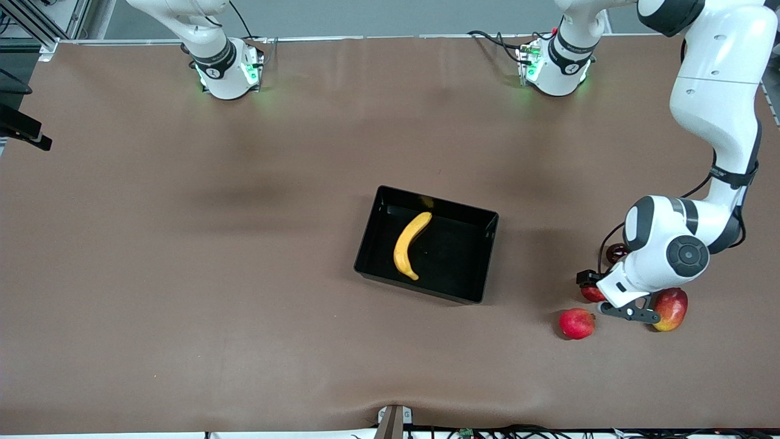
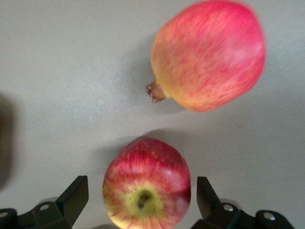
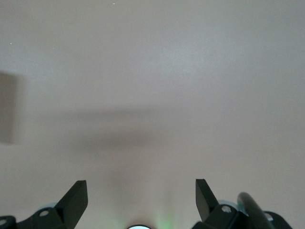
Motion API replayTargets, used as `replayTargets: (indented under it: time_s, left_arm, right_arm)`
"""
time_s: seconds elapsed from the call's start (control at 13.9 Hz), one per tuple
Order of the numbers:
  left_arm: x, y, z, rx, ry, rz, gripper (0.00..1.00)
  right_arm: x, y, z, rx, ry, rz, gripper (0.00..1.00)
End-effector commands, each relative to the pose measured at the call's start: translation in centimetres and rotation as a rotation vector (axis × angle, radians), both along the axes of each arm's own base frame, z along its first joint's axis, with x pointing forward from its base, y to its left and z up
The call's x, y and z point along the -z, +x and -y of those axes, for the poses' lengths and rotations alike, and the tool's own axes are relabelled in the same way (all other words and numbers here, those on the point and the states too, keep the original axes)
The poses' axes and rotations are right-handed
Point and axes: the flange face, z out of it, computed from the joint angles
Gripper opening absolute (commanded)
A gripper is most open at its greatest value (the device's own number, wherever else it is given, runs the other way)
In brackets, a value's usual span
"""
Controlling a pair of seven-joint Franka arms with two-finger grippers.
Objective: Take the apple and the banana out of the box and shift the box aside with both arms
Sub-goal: 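Lower the apple onto the table and open the left gripper, then move the left gripper back to the tray and grasp the banana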
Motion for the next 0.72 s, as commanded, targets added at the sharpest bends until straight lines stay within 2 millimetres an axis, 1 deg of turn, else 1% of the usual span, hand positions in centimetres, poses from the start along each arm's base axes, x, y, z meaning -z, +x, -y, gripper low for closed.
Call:
replayTargets:
  time_s: [0.0, 0.14, 0.29, 0.43, 0.58, 0.65]
  left_arm:
    - [-5.2, -0.4, 2.0, -0.013, 0.001, 0.014, 1.0]
    - [-7.9, -0.9, 5.2, -0.098, -0.017, 0.015, 1.0]
    - [-10.2, -1.4, 9.0, -0.152, -0.045, 0.04, 1.0]
    - [-11.5, -2.4, 13.1, -0.193, -0.077, 0.035, 1.0]
    - [-12.0, -3.8, 18.5, -0.263, -0.105, 0.022, 1.0]
    - [-12.1, -4.8, 21.5, -0.27, -0.108, 0.021, 1.0]
  right_arm:
    - [0.0, -0.1, 0.5, 0.011, 0.002, -0.005, 1.0]
    - [0.0, -0.1, 0.5, 0.013, 0.002, -0.005, 1.0]
    - [0.0, -0.1, 0.5, 0.013, 0.003, -0.005, 1.0]
    - [0.0, -0.1, 0.5, 0.013, 0.002, -0.005, 1.0]
    - [0.0, -0.1, 0.6, 0.015, 0.001, -0.004, 1.0]
    - [0.1, -0.1, 0.5, 0.013, 0.002, -0.007, 1.0]
